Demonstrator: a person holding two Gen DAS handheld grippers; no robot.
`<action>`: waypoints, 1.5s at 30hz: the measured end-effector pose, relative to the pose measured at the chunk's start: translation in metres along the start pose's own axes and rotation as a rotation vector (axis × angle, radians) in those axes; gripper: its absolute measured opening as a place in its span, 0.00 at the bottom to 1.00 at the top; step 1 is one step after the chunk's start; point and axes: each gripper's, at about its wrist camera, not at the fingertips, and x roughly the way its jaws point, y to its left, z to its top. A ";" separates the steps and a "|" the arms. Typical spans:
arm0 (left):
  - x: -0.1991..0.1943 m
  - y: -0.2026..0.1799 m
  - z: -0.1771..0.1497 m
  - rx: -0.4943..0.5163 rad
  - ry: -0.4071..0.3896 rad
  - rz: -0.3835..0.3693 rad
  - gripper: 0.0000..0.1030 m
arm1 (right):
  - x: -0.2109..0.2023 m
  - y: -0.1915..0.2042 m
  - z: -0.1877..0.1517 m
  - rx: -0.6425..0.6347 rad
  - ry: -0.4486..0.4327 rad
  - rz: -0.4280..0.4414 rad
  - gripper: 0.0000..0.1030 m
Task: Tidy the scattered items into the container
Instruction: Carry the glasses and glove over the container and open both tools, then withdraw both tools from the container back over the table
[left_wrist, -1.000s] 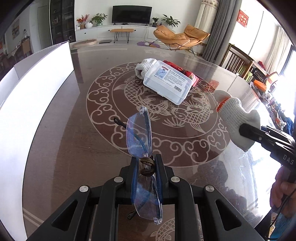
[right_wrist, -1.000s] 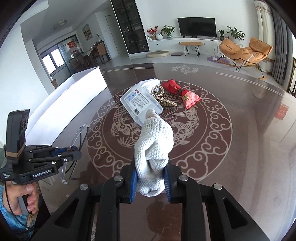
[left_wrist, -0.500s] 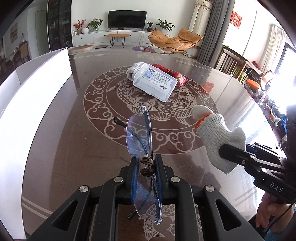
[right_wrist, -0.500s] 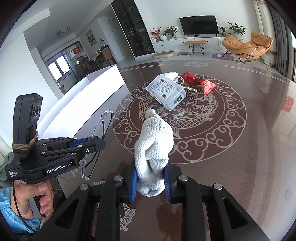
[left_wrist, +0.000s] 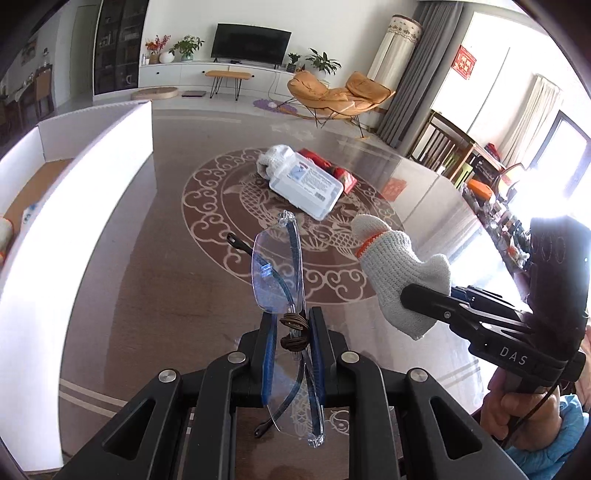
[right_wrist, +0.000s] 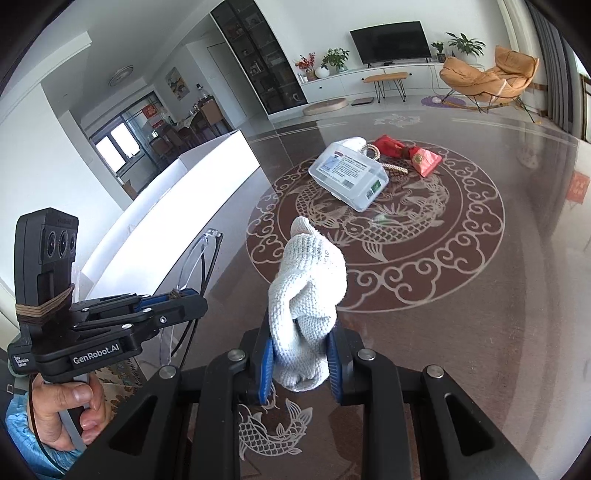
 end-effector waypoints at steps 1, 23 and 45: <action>-0.016 0.012 0.007 -0.010 -0.023 0.005 0.16 | 0.001 0.011 0.010 -0.020 0.001 0.018 0.24; -0.115 0.322 0.016 -0.363 0.056 0.477 0.90 | 0.217 0.331 0.097 -0.267 0.345 0.351 0.54; 0.014 0.010 0.023 -0.004 0.016 0.104 0.95 | 0.030 -0.034 0.002 0.068 0.004 -0.326 0.55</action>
